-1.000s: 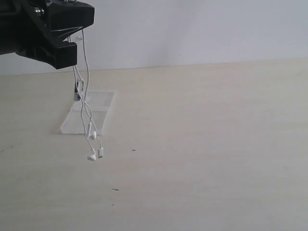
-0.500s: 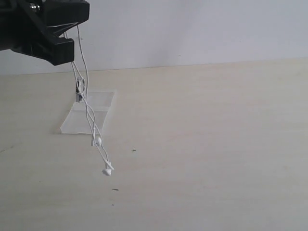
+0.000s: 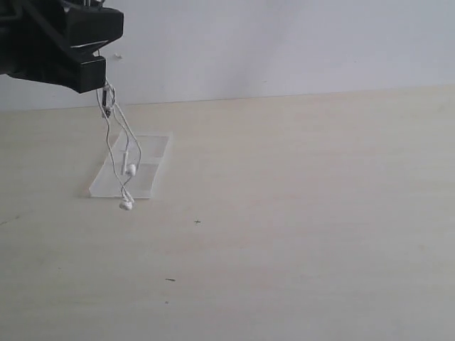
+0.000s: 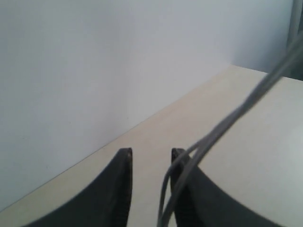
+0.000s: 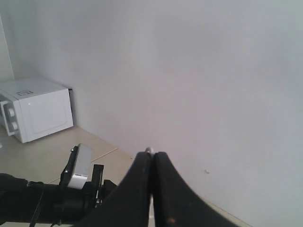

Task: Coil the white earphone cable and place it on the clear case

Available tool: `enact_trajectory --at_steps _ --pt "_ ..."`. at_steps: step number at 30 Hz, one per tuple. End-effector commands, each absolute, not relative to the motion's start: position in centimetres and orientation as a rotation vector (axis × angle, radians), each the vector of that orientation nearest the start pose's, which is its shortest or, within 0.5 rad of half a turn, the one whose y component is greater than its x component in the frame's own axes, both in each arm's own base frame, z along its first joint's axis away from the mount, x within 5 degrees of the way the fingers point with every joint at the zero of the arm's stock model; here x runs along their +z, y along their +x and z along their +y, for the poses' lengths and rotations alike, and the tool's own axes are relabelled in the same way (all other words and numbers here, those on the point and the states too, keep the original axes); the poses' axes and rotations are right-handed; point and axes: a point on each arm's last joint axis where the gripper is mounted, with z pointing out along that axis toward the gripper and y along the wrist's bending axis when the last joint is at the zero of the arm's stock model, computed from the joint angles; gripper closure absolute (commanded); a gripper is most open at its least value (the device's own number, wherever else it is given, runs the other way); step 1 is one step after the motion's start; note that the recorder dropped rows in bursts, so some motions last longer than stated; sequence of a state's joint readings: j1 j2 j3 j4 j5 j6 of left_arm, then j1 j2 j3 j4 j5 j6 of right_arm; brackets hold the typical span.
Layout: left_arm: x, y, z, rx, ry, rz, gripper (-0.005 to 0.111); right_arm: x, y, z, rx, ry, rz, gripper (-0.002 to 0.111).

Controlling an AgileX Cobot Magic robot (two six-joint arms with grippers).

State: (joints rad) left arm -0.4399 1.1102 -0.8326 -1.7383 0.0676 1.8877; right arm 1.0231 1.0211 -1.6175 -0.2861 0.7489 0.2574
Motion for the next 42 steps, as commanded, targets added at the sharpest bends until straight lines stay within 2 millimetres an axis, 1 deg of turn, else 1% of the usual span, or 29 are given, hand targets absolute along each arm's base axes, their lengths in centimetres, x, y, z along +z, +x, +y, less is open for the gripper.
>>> enact_trajectory --at_steps 1,5,9,12,15,20,23,28,34,35,37,40,41,42 --pt "34.9 22.4 -11.0 -0.259 0.532 1.683 0.083 56.0 9.3 11.9 0.669 -0.63 1.49 0.108" --pt "34.9 22.4 -10.9 -0.254 0.534 1.683 0.106 56.0 9.3 11.9 0.672 -0.631 1.495 0.108" --pt "34.9 22.5 -10.7 -0.231 0.521 1.69 0.107 55.4 9.4 12.0 0.664 -0.646 1.556 0.108" --pt "34.9 22.5 -10.6 -0.219 0.512 1.693 0.107 54.6 9.6 12.4 0.645 -0.668 1.632 0.108" --pt "35.4 22.4 -10.5 -0.215 0.503 1.68 0.107 53.4 9.9 13.1 0.635 -0.695 1.697 0.108" --pt "36.6 22.0 -9.9 -0.167 0.476 1.647 0.107 50.0 10.4 14.2 0.594 -0.759 1.837 0.108" --pt "37.0 21.8 -9.5 -0.145 0.451 1.639 0.107 48.5 10.6 14.5 0.572 -0.778 1.881 0.108" --pt "37.3 21.5 -9.2 -0.116 0.46 1.623 0.107 45.8 10.7 15.1 0.56 -0.816 1.964 0.108" --pt "37.4 21.5 -9.2 -0.088 0.489 1.612 0.107 41.9 11.1 16.0 0.524 -0.867 2.041 0.108" --pt "37.4 21.4 -9.2 -0.088 0.488 1.609 0.107 41.3 11.2 16.1 0.519 -0.873 2.049 0.107" --pt "37.5 21.4 -9.2 -0.088 0.49 1.606 0.107 40.4 11.3 16.3 0.516 -0.883 2.058 0.1" --pt "37.5 21.4 -9.3 -0.096 0.496 1.603 0.107 39.3 11.4 16.6 0.527 -0.889 2.054 0.082" --pt "37.5 21.3 -9.3 -0.098 0.498 1.602 0.107 39.0 11.4 16.9 0.551 -0.885 2.044 0.074" --pt "37.5 21.3 -9.3 -0.1 0.499 1.601 0.107 38.8 11.3 17.0 0.574 -0.88 2.042 0.07"
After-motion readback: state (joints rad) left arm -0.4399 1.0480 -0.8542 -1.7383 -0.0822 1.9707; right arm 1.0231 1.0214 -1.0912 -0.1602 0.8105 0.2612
